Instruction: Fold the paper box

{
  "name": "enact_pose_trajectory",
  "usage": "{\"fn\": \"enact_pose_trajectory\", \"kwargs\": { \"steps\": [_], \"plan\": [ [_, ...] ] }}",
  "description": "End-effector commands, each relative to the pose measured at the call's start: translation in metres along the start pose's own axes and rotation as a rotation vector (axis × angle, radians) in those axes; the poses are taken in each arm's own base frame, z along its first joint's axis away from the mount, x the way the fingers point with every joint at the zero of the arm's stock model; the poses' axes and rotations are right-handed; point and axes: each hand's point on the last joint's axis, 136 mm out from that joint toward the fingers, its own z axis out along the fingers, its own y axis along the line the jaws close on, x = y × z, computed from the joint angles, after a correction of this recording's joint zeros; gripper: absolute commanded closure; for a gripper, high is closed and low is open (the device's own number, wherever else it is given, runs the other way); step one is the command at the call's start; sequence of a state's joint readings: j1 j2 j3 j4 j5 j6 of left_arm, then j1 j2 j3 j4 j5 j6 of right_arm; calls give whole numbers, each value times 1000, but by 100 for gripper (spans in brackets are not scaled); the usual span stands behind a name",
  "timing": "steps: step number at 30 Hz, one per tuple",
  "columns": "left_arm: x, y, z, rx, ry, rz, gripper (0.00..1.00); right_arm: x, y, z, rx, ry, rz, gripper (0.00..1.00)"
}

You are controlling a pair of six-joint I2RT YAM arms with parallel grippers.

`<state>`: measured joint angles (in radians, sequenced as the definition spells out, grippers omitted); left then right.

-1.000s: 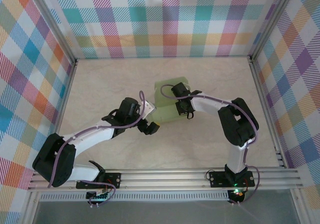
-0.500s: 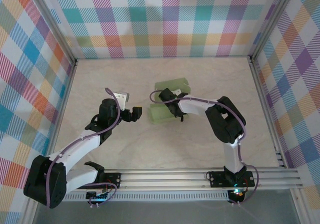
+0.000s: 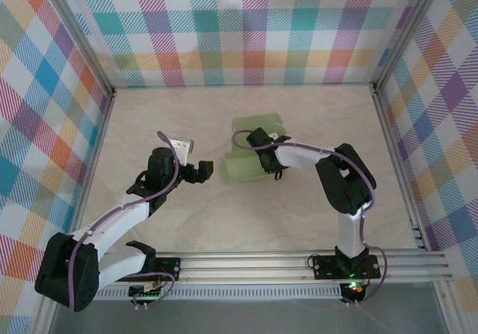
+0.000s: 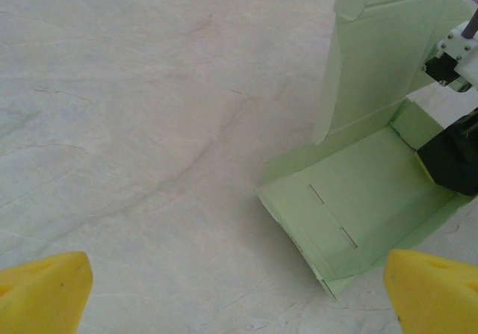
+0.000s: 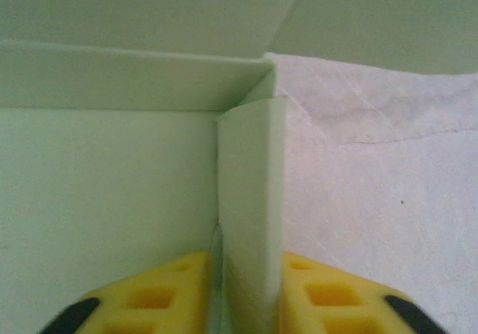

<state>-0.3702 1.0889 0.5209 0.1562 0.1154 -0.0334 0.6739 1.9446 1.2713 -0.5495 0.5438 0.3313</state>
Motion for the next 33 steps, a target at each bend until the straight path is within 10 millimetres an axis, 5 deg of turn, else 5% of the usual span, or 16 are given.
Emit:
{"fn": "enact_pose_trajectory", "kwargs": {
  "steps": [1,18,27,33],
  "plan": [
    [-12,-3,-6,11,-32,8,0,-5,4,-17,-72,-14,23,64],
    [21,5,29,-17,119,-304,0,-24,-16,-41,-260,-126,214,51],
    [21,4,29,-14,127,-291,0,-26,-10,-32,-491,-62,343,77],
    [24,3,34,-3,141,-290,0,-21,-14,-29,-584,-40,421,82]
  ]
}}
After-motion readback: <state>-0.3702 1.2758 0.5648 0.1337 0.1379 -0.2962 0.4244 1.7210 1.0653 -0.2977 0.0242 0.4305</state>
